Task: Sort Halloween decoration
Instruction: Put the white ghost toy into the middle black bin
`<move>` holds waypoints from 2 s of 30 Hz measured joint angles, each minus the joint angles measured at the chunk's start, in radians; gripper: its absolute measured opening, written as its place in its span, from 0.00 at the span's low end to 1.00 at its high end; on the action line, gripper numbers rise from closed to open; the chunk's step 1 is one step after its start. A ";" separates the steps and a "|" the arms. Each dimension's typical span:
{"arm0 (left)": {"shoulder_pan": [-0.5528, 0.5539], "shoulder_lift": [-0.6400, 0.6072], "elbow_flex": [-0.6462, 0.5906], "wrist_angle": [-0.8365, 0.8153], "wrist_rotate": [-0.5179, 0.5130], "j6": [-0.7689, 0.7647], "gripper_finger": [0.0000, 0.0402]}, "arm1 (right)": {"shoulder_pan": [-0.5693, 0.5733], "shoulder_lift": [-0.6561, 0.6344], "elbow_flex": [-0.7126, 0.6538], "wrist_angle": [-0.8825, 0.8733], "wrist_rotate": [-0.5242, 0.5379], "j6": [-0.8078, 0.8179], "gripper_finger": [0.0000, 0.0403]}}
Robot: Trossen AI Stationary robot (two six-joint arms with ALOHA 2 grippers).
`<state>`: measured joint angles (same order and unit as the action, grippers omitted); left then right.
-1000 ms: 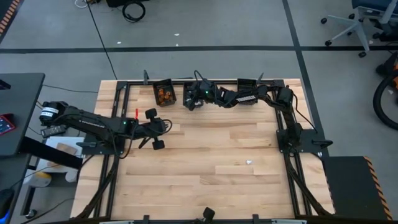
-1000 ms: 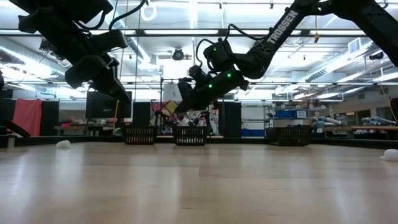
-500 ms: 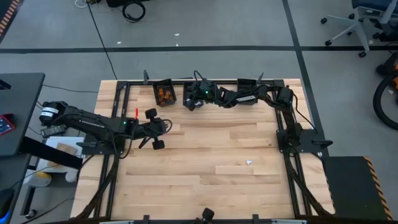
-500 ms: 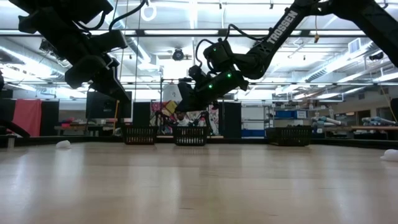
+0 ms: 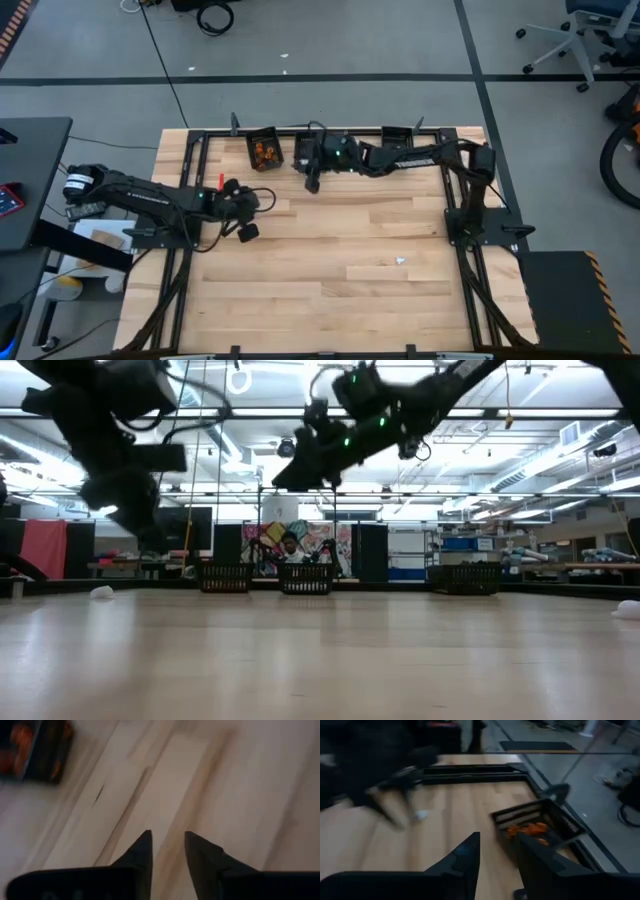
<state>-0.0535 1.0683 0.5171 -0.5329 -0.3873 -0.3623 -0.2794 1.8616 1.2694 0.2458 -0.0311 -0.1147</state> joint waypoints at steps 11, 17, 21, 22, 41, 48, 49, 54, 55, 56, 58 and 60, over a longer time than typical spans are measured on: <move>0.172 0.099 0.019 -0.174 0.125 -0.167 0.36 | 0.181 0.001 -0.011 -0.088 0.011 -0.019 0.32; 0.247 0.130 0.049 -0.262 0.130 -0.192 0.36 | 0.233 0.000 -0.048 -0.071 0.014 -0.022 0.32; 0.278 0.130 0.053 -0.276 0.135 -0.193 0.36 | 0.241 0.001 -0.095 -0.002 0.014 -0.031 0.32; 0.288 0.130 0.053 -0.281 0.151 -0.192 0.36 | 0.241 0.001 -0.104 0.017 0.014 -0.038 0.32; 0.389 0.174 0.050 -0.311 0.326 -0.145 0.36 | 0.244 0.001 -0.153 0.103 0.010 -0.065 0.32; 0.389 0.279 0.055 -0.275 0.333 -0.092 0.36 | 0.246 0.001 -0.153 0.118 0.004 -0.065 0.32; 0.389 0.284 0.054 -0.271 0.332 -0.090 0.36 | 0.246 0.001 -0.153 0.118 0.004 -0.065 0.32; 0.389 0.288 0.054 -0.263 0.331 -0.090 0.36 | 0.245 0.001 -0.153 0.115 0.004 -0.065 0.32; 0.389 0.288 0.054 -0.263 0.331 -0.090 0.36 | 0.246 0.001 -0.153 0.115 0.004 -0.065 0.32; 0.386 0.288 0.054 -0.262 0.331 -0.089 0.35 | 0.246 0.001 -0.153 0.115 0.004 -0.065 0.32; 0.381 0.288 0.054 -0.262 0.330 -0.079 0.34 | 0.246 0.001 -0.153 0.114 0.004 -0.068 0.32; 0.374 0.291 0.060 -0.262 0.327 -0.069 0.32 | 0.245 0.001 -0.153 0.113 0.004 -0.068 0.32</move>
<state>0.3204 1.3589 0.5768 -0.7948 -0.0604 -0.4310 -0.0341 1.8626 1.1164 0.3592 -0.0273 -0.1829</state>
